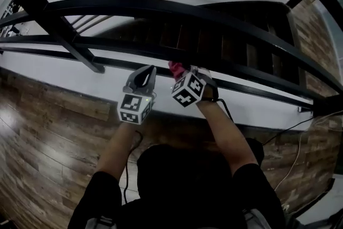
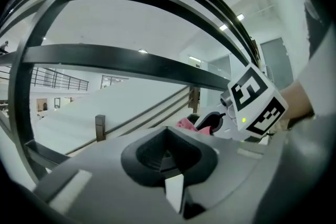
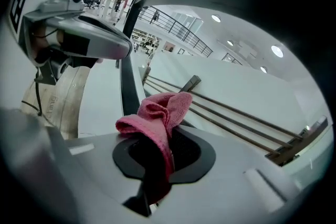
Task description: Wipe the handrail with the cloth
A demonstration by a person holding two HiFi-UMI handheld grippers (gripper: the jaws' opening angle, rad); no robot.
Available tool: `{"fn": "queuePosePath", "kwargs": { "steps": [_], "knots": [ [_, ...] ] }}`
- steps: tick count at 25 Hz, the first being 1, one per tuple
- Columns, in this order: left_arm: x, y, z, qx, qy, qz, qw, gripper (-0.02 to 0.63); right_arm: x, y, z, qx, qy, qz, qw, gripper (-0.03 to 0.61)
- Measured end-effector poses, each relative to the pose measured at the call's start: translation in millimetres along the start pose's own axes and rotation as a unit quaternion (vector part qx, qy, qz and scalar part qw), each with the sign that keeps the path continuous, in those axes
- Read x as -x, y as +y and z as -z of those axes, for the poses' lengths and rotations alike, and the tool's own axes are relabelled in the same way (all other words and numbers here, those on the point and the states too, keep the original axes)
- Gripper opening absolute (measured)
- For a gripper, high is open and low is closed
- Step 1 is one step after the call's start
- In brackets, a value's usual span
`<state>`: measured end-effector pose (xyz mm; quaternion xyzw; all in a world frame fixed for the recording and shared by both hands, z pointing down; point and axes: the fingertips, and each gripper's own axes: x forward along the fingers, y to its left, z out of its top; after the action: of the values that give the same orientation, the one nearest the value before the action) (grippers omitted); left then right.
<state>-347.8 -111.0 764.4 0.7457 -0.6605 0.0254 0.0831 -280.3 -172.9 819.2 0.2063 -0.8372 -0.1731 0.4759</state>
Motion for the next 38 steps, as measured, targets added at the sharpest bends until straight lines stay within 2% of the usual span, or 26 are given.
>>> {"fn": "queuePosePath", "kwargs": {
  "steps": [6,10,13,17,22,27,31,33,35,38],
  "knots": [
    [-17.4,-40.2,3.6,-0.015,0.011,0.033,0.9993,-0.002,13.5,-15.2,35.4,-0.007,-0.003,0.01,1.0,0.046],
    [-22.8,-58.8,-0.3,-0.012,0.004,0.043,0.999,-0.002,20.8,-22.8,52.6,0.039,0.001,0.022,0.999,0.046],
    [-29.1,-77.0,-0.1,-0.019,0.007,0.064,0.9977,-0.002,25.7,-30.6,72.9,0.081,0.022,0.031,0.996,0.046],
    [-44.3,-104.2,-5.4,-0.04,0.013,0.092,0.9949,-0.002,36.9,-44.2,99.1,0.077,0.025,0.037,0.996,0.046],
    [-58.5,-139.7,-4.3,-0.047,0.02,0.131,0.99,-0.002,49.3,-58.4,128.5,0.099,0.027,0.05,0.993,0.046],
    [-66.3,-162.4,-0.1,-0.052,0.049,0.176,0.9817,-0.002,54.5,-64.0,146.3,0.106,0.03,0.041,0.993,0.046],
    [-80.4,-179.0,0.6,-0.055,0.059,0.183,0.9798,-0.002,63.7,-74.2,161.9,0.079,0.013,0.046,0.996,0.046],
    [-85.7,-189.2,-1.5,-0.053,0.063,0.184,0.9795,-0.002,68.7,-75.3,167.3,0.097,0.003,0.05,0.994,0.044],
    [-88.7,-204.1,-2.9,-0.075,0.067,0.192,0.9764,-0.002,73.6,-76.5,176.2,0.118,0.003,0.051,0.992,0.045],
    [-96.5,-225.6,0.5,-0.104,0.077,0.199,0.9714,-0.002,81.3,-83.0,191.9,0.1,-0.007,0.044,0.994,0.046]
  ]
}}
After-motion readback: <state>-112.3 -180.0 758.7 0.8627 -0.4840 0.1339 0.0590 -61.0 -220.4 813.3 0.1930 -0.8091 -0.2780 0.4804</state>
